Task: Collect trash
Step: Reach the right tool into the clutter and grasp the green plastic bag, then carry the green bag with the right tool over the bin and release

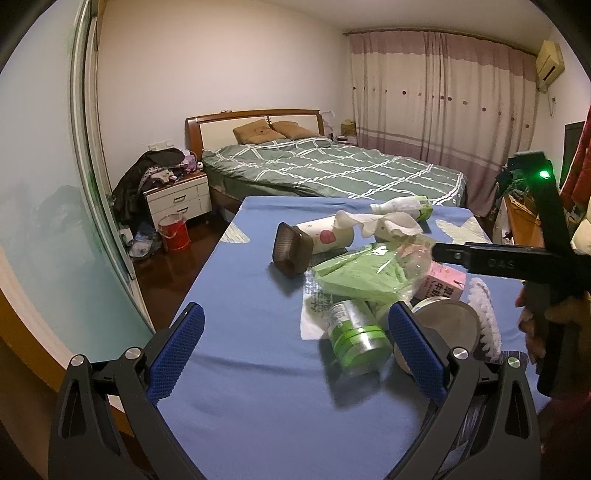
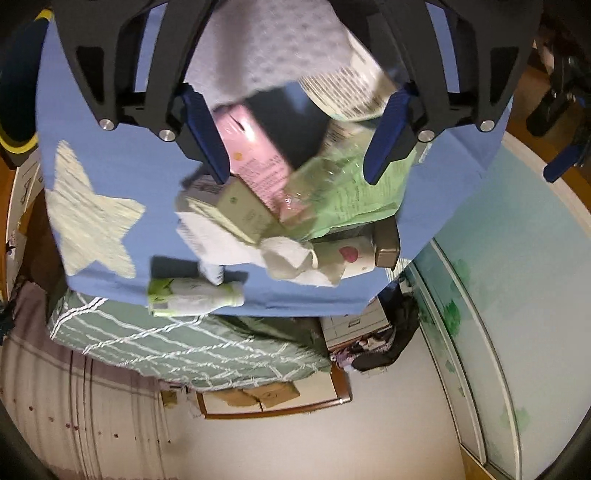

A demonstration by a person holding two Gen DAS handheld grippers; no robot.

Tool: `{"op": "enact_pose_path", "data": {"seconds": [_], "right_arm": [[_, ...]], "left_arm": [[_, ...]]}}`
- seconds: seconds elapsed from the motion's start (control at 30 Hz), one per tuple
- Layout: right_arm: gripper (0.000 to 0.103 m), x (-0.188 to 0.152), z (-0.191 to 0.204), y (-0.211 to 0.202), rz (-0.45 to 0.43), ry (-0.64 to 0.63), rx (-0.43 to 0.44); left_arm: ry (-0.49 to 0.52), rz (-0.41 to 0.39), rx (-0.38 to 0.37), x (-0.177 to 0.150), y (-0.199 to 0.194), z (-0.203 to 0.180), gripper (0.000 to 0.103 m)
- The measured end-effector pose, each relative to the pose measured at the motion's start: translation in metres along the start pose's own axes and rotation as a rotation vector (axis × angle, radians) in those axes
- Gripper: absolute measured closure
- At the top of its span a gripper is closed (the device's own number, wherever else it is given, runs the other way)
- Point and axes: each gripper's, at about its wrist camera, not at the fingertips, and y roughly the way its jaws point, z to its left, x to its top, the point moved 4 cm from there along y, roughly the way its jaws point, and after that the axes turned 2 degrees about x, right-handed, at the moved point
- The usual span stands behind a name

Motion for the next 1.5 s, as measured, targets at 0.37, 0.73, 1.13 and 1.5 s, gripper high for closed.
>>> {"op": "enact_pose_path", "data": {"seconds": [0.37, 0.73, 1.13, 1.5], "right_arm": [[0.050, 0.003, 0.008, 0.040, 0.116, 0.035, 0.036], [0.083, 0.008, 0.013, 0.018, 0.028, 0.045, 0.083], [0.084, 0.012, -0.012, -0.060, -0.152, 0.098, 0.090], [0.085, -0.017, -0.095, -0.155, -0.339, 0.217, -0.090]], "left_arm": [[0.001, 0.000, -0.001, -0.003, 0.004, 0.001, 0.005], [0.005, 0.001, -0.003, -0.004, 0.004, -0.003, 0.005], [0.023, 0.005, -0.024, -0.006, 0.000, -0.009, 0.005], [0.049, 0.020, -0.054, -0.008, 0.005, -0.026, 0.005]]}}
